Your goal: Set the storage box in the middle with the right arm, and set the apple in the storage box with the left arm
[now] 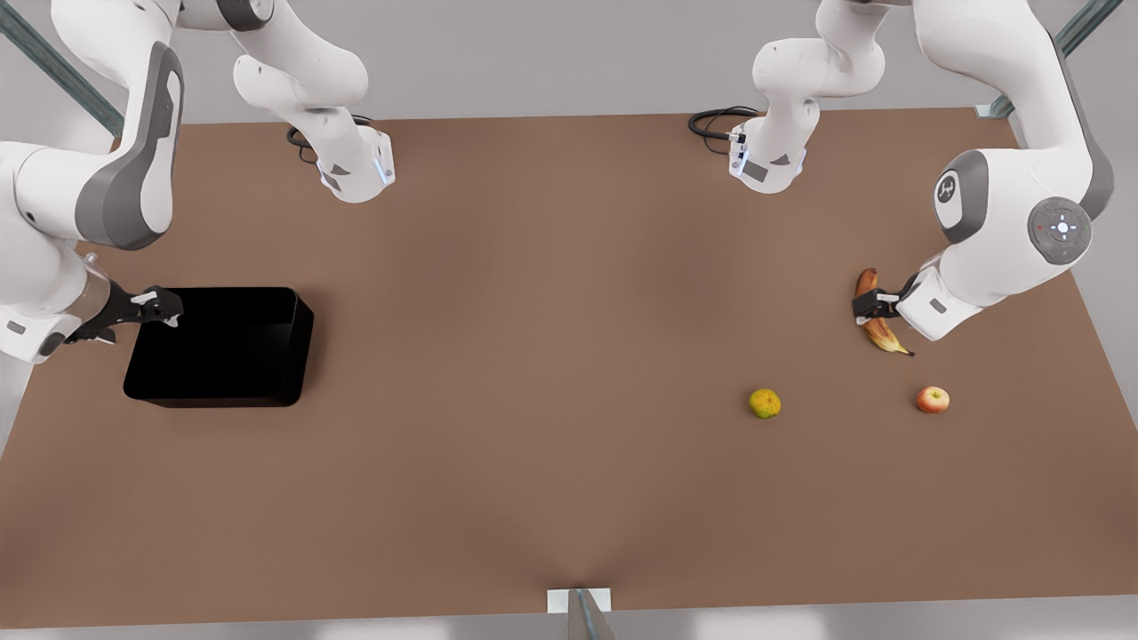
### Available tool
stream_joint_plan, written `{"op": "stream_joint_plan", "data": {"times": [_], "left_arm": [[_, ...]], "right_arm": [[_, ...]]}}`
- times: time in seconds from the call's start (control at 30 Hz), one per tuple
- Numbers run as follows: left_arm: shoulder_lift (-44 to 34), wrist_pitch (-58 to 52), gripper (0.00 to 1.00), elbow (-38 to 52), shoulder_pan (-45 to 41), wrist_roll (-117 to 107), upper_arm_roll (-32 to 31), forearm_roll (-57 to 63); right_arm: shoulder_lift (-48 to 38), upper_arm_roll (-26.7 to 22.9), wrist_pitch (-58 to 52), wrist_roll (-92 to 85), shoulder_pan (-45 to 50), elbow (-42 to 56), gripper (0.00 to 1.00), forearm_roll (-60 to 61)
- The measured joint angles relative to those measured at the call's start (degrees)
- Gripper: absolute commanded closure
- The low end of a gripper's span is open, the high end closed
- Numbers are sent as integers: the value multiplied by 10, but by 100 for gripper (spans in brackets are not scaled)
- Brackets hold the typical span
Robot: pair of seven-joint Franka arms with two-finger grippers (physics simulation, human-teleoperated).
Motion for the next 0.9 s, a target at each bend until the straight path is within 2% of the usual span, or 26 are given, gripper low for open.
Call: {"op": "stream_joint_plan", "data": {"times": [0.13,0.17,0.2,0.23,0.27,0.3,0.33,0.43,0.53,0.63,0.77,0.9], "left_arm": [[1,-3,0,16,-2,8,2,0],[3,-5,0,23,3,-1,0,0],[44,-40,0,77,0,-2,1,-1],[116,-63,0,128,-5,-3,18,-8],[144,-82,0,157,3,-5,52,-24],[166,-86,0,157,4,-44,109,-57],[191,-85,0,158,4,-127,139,-99],[229,-74,0,157,18,-326,194,-234],[287,-76,0,148,89,-357,196,-396],[331,-78,0,93,136,-359,196,-553],[431,-100,0,92,191,-377,191,-748],[456,-111,0,96,235,-383,190,-857]], "right_arm": [[20,-5,1,0,-10,-1,0,0],[42,-25,4,-1,-19,-4,0,0],[70,-53,23,-2,-27,-25,0,0],[50,-63,118,-4,-40,-126,0,0],[-2,-64,232,-7,-60,-249,0,-1],[-16,-80,273,-7,-65,-297,0,-1],[-17,-88,276,-8,-62,-308,0,-1],[18,-109,307,-8,-62,-315,0,1],[52,-129,349,-47,-79,-309,0,6],[69,-159,368,-80,-93,-299,0,7],[126,-160,402,-81,-103,-286,0,32],[154,-160,424,-106,-103,-287,0,67]]}}
